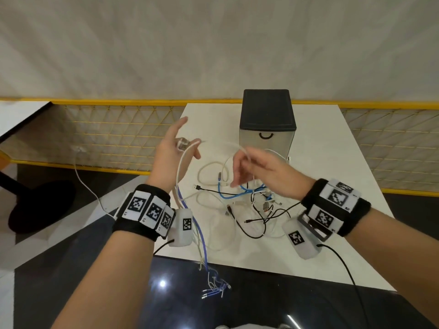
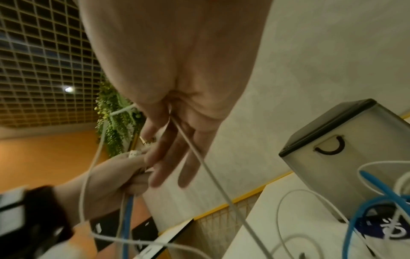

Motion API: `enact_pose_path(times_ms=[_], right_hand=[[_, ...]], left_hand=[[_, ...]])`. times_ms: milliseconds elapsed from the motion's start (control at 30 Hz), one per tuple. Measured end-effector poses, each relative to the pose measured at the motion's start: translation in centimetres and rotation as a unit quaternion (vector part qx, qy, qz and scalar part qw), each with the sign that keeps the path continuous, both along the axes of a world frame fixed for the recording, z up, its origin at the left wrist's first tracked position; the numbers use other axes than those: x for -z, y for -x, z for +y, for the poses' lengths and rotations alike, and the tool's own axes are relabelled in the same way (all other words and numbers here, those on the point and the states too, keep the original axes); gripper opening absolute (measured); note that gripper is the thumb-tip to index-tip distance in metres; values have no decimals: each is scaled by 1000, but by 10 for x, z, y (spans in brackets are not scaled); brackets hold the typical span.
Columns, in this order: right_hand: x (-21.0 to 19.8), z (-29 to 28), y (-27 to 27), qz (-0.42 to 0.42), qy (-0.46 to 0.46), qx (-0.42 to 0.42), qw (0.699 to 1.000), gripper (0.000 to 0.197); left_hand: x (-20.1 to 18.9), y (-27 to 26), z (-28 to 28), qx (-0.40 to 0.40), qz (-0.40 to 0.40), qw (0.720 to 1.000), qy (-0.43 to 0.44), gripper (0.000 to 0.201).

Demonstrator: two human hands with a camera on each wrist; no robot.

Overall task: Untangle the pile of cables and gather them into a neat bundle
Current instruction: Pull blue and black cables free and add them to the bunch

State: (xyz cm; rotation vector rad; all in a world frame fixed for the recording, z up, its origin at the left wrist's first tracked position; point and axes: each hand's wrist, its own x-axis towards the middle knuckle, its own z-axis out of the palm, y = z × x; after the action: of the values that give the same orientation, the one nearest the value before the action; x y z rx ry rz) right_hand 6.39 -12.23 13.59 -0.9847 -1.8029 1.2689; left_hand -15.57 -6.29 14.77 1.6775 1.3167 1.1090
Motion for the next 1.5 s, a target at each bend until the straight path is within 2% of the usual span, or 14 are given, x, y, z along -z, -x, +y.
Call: enact_pose_path(times_ms=[100, 200, 300, 400, 500, 600, 767, 933, 1033, 1100, 1167, 1300, 1367, 1500], right_hand=[[17, -27, 6, -193, 7, -130, 973, 20], [34, -47, 16, -375, 28, -255, 891, 23], [40, -48, 22, -474, 50, -264, 838, 39], [41, -38, 29, -464, -17, -116, 878, 27], [40, -29, 46, -344, -67, 22, 936, 34], [36, -27, 70, -257, -51, 15, 965, 36], [59, -33, 76, -239, -129, 43, 961, 16], [44, -43, 55, 14, -94, 89, 991, 20], [38, -51, 46, -86, -102, -59, 989, 14], [42, -54, 42, -253, -74, -147, 953, 29], [46, -56, 42, -367, -110, -124, 915, 36], [48, -48, 55, -232, -122, 80, 962, 31], [46, -44, 71, -169, -45, 53, 983, 47], [75, -54, 97, -213, 27, -73, 974, 35]], left_hand=[[-6, 12, -7, -28, -10, 1000, 4, 36], [-11, 14, -15, -15, -15, 1000, 0, 29], [-14, 15, -23, 15, -46, 999, 10, 28], [-15, 14, -31, 62, -79, 994, 35, 27], [-15, 10, -38, 106, -88, 990, 33, 24], [-16, 3, -46, 138, -100, 985, 28, 21], [-13, 9, -48, 123, -91, 988, 13, 17], [-1, 23, -45, 73, -56, 996, 6, 15], [1, 22, -45, 59, -59, 996, 13, 16], [1, 19, -46, 59, -57, 997, 13, 17], [-1, 14, -47, 67, -50, 996, 11, 17], [-8, -1, -56, 108, -67, 992, 0, 17], [-12, -10, -62, 129, -89, 988, -12, 18], [-21, -18, -63, 125, -157, 980, -5, 20]])
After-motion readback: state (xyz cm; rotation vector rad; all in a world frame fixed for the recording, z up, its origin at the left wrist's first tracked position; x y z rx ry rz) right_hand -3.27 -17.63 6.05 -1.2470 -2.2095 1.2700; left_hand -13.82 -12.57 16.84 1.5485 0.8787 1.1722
